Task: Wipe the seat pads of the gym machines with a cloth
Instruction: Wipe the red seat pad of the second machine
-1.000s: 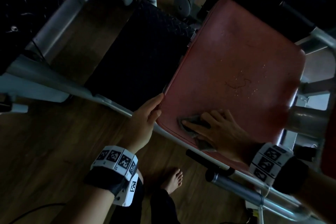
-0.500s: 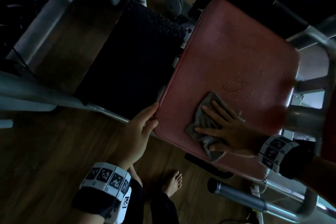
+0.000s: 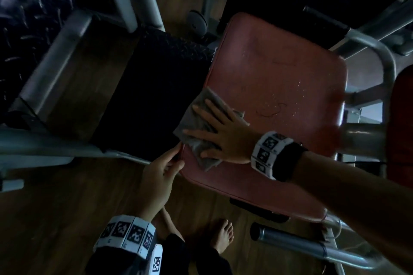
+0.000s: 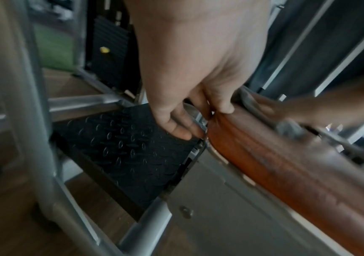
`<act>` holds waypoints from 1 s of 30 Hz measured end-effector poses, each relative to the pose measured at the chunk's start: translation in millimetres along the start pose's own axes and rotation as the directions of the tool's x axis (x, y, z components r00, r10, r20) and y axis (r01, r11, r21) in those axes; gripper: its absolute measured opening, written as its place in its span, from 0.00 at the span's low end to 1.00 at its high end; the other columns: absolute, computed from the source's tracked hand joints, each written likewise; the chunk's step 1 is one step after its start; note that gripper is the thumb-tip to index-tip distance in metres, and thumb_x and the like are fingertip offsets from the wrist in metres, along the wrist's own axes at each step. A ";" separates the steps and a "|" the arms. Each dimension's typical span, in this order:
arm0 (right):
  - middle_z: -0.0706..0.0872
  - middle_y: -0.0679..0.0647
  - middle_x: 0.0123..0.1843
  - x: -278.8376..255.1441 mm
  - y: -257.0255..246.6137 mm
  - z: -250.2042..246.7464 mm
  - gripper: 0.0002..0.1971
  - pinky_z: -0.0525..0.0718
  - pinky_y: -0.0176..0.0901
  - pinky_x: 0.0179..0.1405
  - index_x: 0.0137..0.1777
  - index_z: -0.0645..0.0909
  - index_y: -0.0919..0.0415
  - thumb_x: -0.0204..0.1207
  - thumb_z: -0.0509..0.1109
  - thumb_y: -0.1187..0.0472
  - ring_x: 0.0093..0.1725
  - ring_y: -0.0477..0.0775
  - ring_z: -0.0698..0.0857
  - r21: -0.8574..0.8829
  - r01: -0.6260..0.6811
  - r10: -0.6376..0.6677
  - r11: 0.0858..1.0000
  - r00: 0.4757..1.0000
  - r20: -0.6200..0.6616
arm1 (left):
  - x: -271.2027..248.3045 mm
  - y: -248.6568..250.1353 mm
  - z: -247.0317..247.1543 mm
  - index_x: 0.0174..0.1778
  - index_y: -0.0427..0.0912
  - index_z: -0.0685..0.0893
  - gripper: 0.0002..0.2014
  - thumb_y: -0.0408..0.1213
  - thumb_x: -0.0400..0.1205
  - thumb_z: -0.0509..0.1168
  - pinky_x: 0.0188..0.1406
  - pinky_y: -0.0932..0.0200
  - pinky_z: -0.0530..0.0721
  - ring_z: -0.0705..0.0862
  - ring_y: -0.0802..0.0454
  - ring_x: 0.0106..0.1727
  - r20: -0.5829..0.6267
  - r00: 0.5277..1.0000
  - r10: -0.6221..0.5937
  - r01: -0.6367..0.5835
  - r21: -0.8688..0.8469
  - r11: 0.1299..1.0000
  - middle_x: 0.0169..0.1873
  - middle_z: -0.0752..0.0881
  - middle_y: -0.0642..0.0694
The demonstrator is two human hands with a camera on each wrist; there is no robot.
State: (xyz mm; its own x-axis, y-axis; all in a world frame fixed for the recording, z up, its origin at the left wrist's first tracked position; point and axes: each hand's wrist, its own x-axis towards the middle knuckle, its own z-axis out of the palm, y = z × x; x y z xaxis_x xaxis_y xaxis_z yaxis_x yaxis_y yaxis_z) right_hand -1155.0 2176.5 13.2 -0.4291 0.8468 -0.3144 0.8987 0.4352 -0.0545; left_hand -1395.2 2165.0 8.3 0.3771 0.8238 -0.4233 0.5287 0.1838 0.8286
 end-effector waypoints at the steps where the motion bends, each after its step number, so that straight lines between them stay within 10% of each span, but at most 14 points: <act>1: 0.38 0.57 0.87 -9.7 -5.4 2.6 0.34 0.42 0.71 0.80 0.84 0.45 0.35 0.80 0.48 0.30 0.84 0.67 0.35 0.006 0.031 -0.031 0.999 1.000 0.003 | 0.5 0.5 -0.2 0.72 0.50 0.78 0.19 0.39 0.84 0.65 0.47 0.83 0.74 0.81 0.71 0.51 0.005 0.999 -0.034 0.034 -0.016 0.999 0.56 0.85 0.55; 5: 0.36 0.56 0.86 -60.0 -24.2 15.7 0.35 0.36 0.69 0.80 0.84 0.42 0.36 0.80 0.49 0.31 0.84 0.66 0.34 0.050 0.079 -0.081 0.996 0.996 0.035 | 3.9 -4.1 -0.6 0.62 0.75 0.79 0.17 0.49 0.80 0.62 0.64 0.55 0.82 0.84 0.63 0.61 0.056 0.993 -0.102 0.109 -0.159 0.981 0.60 0.86 0.59; 8: 0.41 0.56 0.87 -91.9 -21.1 22.8 0.33 0.36 0.66 0.77 0.84 0.44 0.36 0.81 0.47 0.32 0.84 0.66 0.40 0.084 -0.006 0.002 0.996 0.999 0.048 | 6.8 0.4 3.9 0.64 0.68 0.80 0.21 0.58 0.74 0.63 0.68 0.39 0.79 0.83 0.54 0.65 0.058 0.990 -0.126 0.135 -0.206 0.969 0.64 0.85 0.54; 13: 0.45 0.52 0.87 -112.1 -2.3 23.4 0.32 0.54 0.68 0.80 0.84 0.44 0.36 0.81 0.45 0.33 0.85 0.64 0.46 0.171 -0.178 0.168 0.969 0.983 0.068 | 24.0 47.1 30.9 0.80 0.51 0.67 0.37 0.63 0.75 0.59 0.76 0.43 0.70 0.71 0.51 0.74 -0.016 0.999 -0.049 0.048 -0.053 0.997 0.75 0.70 0.47; 18: 0.68 0.53 0.80 -127.5 2.3 17.2 0.32 0.76 0.58 0.65 0.83 0.59 0.42 0.79 0.54 0.35 0.74 0.63 0.72 0.204 -0.389 0.392 0.898 0.920 0.030 | 55.8 77.8 62.9 0.83 0.65 0.40 0.39 0.66 0.81 0.55 0.79 0.35 0.53 0.51 0.38 0.83 0.036 0.975 -0.219 0.200 0.281 0.938 0.84 0.45 0.47; 30: 0.68 0.56 0.72 -106.1 5.9 8.6 0.40 0.76 0.53 0.58 0.86 0.47 0.52 0.78 0.61 0.44 0.61 0.61 0.72 0.357 -0.553 0.579 0.753 0.814 0.039 | 60.6 75.2 73.6 0.79 0.68 0.31 0.48 0.64 0.78 0.63 0.75 0.29 0.58 0.53 0.33 0.81 -0.045 0.961 -0.274 0.259 0.494 0.830 0.83 0.40 0.45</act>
State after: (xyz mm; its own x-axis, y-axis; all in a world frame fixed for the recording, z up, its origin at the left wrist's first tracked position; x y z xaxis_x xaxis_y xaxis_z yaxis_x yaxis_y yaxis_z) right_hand -1103.3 2086.6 38.1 0.1749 0.9295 -0.3247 0.9463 -0.2498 -0.2055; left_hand -1276.6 2189.3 18.0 0.1837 0.7650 -0.6173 0.9124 0.1010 0.3967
